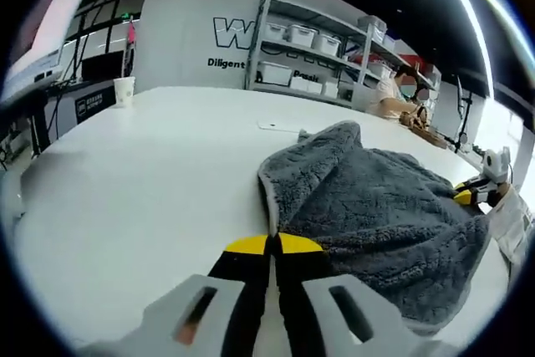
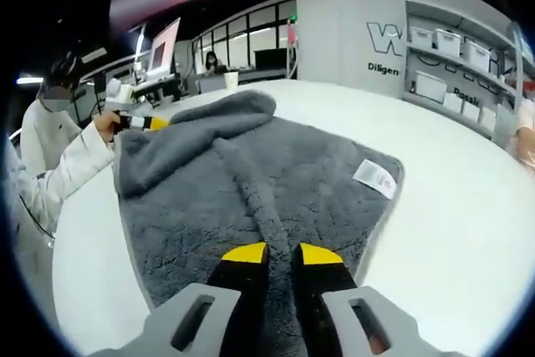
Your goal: Open the folded towel by lifting each exposed corner and separating the folded layers until the towel lies flat within the target outline without major curled edges
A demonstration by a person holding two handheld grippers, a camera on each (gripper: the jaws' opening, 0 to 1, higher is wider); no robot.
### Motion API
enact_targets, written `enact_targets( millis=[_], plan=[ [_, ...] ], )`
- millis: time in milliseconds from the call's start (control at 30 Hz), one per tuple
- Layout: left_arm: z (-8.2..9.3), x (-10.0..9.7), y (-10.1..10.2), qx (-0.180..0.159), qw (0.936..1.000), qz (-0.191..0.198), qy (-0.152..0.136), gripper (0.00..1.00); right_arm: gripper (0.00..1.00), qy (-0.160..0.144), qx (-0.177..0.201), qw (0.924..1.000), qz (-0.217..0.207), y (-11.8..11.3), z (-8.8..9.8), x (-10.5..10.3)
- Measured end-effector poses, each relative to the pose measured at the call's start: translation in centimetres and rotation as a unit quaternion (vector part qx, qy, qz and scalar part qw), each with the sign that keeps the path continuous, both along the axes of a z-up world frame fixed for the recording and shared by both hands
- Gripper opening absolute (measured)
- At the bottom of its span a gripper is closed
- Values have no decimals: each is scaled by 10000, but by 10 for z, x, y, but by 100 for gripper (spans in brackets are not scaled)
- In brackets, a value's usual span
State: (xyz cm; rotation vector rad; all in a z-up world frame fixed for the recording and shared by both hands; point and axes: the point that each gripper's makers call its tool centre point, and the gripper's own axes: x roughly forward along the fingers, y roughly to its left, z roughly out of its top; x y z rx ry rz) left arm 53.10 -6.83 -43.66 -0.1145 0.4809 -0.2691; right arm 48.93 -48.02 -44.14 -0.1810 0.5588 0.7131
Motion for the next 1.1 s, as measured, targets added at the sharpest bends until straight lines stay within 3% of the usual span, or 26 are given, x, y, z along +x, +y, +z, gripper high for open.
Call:
enact_targets(
  millis=[667, 900, 1100],
  plan=[
    [2, 2, 36, 570, 9964, 624, -80, 2, 5, 20, 2, 10000, -28, -1, 0, -1],
    [1, 3, 35, 376, 9970, 677, -57, 4, 5, 83, 68, 9999, -104, -1, 0, -1],
    [8, 4, 29, -52, 9979, 617, -187, 12, 8, 52, 20, 9999, -93, 1, 0, -1]
  ],
)
